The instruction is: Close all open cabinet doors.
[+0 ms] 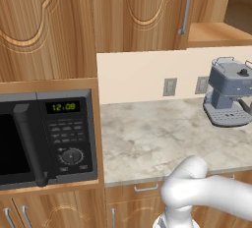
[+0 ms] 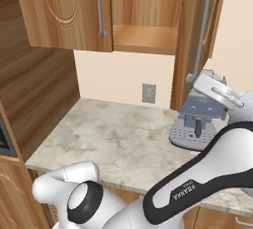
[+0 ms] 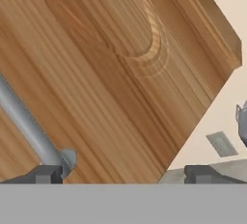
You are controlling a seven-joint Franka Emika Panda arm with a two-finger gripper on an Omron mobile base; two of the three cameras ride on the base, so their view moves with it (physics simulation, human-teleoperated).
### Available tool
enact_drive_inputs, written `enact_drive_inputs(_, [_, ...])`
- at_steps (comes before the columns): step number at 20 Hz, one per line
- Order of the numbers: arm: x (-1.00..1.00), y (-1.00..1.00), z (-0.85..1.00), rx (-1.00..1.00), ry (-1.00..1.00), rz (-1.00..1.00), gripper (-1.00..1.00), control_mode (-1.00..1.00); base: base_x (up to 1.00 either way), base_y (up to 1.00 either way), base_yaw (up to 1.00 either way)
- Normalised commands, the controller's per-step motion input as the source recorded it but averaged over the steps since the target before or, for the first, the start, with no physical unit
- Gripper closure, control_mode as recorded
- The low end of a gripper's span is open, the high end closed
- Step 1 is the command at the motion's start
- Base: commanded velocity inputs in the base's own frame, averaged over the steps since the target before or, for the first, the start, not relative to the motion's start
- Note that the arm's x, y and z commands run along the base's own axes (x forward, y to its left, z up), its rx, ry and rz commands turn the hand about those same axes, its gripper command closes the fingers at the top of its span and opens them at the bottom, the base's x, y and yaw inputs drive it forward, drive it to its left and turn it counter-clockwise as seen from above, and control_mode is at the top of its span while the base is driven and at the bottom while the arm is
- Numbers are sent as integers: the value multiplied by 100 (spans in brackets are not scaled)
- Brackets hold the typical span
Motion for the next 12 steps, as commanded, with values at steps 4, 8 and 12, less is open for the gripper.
enact_drive_inputs(4, [28,44,0,0,-2,0,-100,-100,0,0,0])
enact_drive_inputs(8, [46,49,0,0,-1,0,-100,-100,0,0,0])
enact_drive_inputs(12, [65,48,0,0,0,0,-100,-100,0,0,0])
